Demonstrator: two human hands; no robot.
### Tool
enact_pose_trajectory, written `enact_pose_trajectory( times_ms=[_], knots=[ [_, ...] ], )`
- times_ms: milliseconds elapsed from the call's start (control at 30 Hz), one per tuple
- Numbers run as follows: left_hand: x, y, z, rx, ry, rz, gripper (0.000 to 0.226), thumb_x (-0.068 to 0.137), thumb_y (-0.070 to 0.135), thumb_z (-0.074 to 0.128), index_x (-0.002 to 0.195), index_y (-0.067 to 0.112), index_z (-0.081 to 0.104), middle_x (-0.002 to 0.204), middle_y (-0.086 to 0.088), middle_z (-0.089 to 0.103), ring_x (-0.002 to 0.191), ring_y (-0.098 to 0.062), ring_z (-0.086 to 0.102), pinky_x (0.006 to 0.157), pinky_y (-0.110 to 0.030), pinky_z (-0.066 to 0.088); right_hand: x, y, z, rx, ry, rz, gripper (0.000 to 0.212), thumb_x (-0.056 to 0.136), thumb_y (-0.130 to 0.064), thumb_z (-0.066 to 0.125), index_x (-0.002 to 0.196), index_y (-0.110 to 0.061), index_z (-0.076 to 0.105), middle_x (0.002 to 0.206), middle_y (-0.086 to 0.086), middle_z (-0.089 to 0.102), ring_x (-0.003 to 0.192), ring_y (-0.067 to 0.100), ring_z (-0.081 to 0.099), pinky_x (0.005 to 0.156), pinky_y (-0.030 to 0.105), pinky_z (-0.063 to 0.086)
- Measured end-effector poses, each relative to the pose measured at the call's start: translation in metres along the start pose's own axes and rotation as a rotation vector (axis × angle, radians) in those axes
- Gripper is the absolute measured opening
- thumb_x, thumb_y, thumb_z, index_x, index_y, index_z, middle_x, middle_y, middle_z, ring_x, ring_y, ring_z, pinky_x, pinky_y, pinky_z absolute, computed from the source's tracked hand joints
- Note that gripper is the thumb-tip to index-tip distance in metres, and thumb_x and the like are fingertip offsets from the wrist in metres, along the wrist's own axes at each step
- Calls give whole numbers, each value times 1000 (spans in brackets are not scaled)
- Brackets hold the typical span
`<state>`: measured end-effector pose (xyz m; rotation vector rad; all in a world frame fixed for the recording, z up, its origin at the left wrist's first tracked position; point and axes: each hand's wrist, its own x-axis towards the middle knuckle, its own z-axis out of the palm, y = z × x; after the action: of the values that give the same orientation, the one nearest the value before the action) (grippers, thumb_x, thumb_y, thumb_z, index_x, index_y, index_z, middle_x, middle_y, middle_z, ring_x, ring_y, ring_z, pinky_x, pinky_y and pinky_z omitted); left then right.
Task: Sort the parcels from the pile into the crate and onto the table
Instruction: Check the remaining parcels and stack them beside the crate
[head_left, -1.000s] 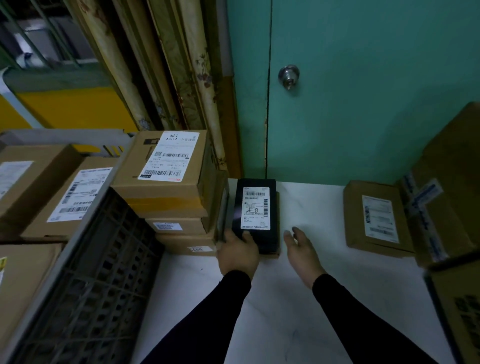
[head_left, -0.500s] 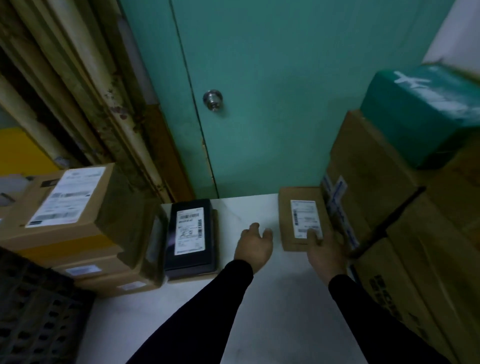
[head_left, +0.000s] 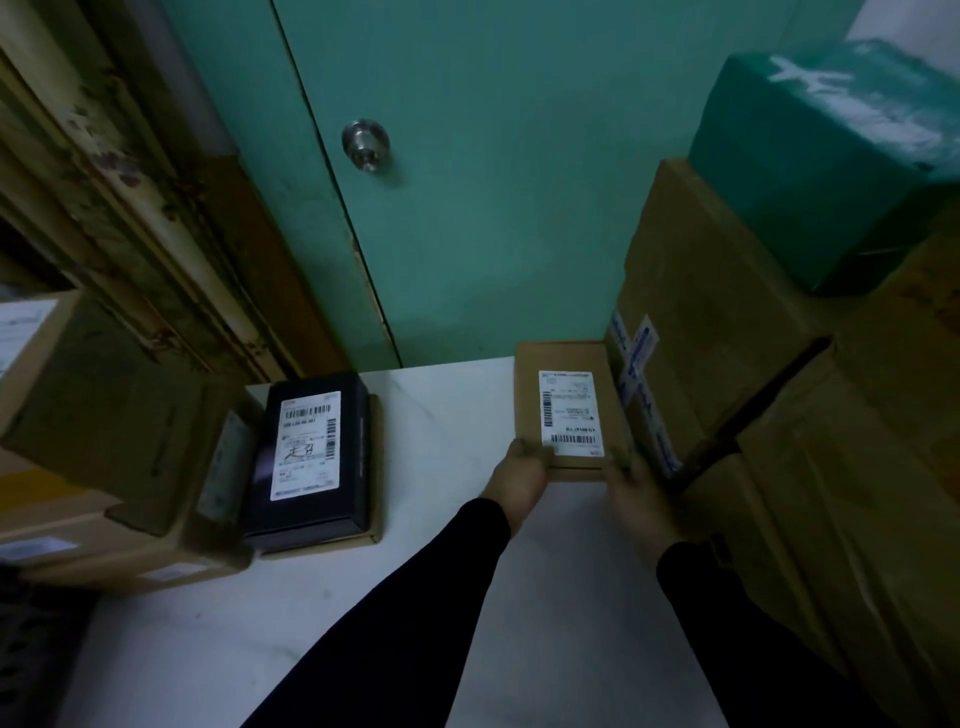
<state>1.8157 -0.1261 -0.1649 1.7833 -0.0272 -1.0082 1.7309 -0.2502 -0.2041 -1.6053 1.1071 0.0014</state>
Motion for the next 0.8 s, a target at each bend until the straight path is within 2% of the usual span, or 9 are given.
enact_pose_trajectory(
  times_ms=[100,167,233,333,433,533,633,700,800],
  knots=[
    [-7,5,0,31,66,34,41,107,38,42,141,15,44,136,-4,56,122,-24,56,102,-34,45,-3,2,0,4,58,-61,50,106,-37,46,150,-14,42,148,16,51,132,37,50,111,47,41],
    [-11,9,-5,53,151,48,37,107,39,41,134,13,44,126,-6,58,110,-25,57,91,-31,45,-12,-2,0,12,100,-92,45,107,-30,45,145,-7,45,140,19,55,126,38,53,105,43,45],
    [-19,14,-12,15,189,61,27,105,36,46,121,15,43,124,-8,61,103,-26,61,91,-36,53,-27,-11,1,64,137,-83,43,106,-34,45,144,-14,46,139,16,55,123,39,55,104,45,46],
    [-39,24,-25,-111,168,59,14,102,26,51,109,21,40,121,-15,64,104,-31,68,86,-46,61,-50,-27,1,287,142,-54,28,99,-34,53,126,-26,52,132,13,59,114,36,60,99,52,53],
    [-69,35,-43,-204,98,77,23,103,19,51,122,25,41,118,-12,68,98,-26,70,71,-36,61,-88,-45,-3,492,29,-114,27,102,-22,55,127,-32,49,117,0,63,103,21,63,82,39,56],
    [-107,45,-66,-205,55,140,21,105,19,48,125,23,51,105,-1,70,86,-14,66,67,-29,57,-123,-62,-2,576,-131,-198,35,103,-16,51,133,-35,52,113,-10,67,99,13,64,81,37,51],
    [-146,49,-89,-248,29,170,18,105,20,45,108,21,62,100,0,70,88,-13,63,79,-31,55,-154,-85,6,723,-300,-132,32,99,-16,58,129,-26,55,118,5,67,99,22,63,81,35,50],
    [-163,48,-102,-289,22,160,17,105,19,45,105,17,62,102,-4,66,91,-15,61,80,-32,55,-171,-97,12,767,-394,-99,49,94,-16,64,139,-27,47,121,10,64,100,28,63,86,39,52],
    [-193,45,-131,-324,5,232,10,101,20,58,105,12,63,103,-6,62,93,-15,61,77,-29,57,-205,-120,18,631,-513,-161,55,91,-15,68,138,-32,45,118,10,61,83,26,65,79,35,59]
  ],
)
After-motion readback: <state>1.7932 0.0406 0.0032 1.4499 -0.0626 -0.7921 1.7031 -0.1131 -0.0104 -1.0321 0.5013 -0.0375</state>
